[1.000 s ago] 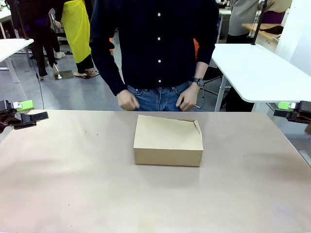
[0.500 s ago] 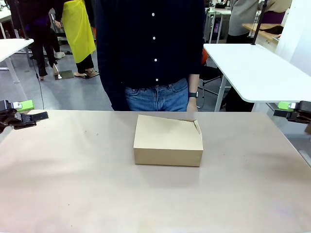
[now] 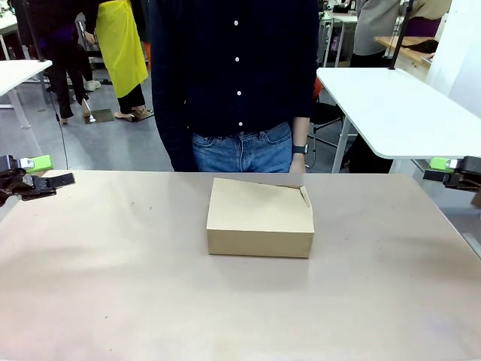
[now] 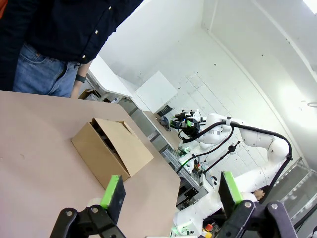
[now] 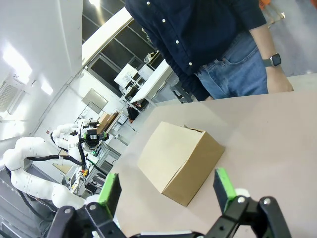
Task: Pack the items into the box.
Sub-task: Close the Mailer Box.
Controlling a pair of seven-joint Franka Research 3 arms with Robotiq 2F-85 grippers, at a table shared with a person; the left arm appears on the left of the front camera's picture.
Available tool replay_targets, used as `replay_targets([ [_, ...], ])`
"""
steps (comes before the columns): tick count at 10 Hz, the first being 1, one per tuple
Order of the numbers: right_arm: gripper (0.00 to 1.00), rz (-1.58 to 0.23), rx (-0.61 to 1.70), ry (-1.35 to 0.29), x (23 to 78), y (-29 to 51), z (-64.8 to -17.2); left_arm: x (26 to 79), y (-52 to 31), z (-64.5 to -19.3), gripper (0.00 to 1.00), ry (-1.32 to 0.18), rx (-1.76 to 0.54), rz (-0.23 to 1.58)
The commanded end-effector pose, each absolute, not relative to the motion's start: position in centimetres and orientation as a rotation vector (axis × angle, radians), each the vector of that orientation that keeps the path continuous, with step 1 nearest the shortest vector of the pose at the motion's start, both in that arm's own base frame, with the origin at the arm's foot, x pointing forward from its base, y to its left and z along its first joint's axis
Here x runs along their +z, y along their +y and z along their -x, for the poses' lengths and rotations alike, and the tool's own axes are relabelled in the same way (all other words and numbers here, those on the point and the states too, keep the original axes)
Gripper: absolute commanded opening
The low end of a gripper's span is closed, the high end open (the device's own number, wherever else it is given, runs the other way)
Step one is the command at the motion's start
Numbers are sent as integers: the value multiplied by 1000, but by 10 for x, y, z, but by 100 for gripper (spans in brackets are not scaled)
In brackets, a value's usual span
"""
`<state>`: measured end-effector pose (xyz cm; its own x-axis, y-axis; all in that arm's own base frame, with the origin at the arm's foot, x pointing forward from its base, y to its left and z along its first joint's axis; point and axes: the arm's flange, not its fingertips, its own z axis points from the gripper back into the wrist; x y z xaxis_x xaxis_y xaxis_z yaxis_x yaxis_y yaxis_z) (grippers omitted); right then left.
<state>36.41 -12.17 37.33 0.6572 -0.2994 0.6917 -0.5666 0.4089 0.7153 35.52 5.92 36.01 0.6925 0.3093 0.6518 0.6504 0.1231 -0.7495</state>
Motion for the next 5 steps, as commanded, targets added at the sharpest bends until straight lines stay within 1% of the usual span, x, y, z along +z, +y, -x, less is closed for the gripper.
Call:
replay_targets([
  [1,100,-1185,201,-896,375,-121,-365,361,60,-354,100,-857,-310,1478],
  [5,100,-1185,201,-896,375,-121,-365,361,60,-354,100,-857,-310,1478],
])
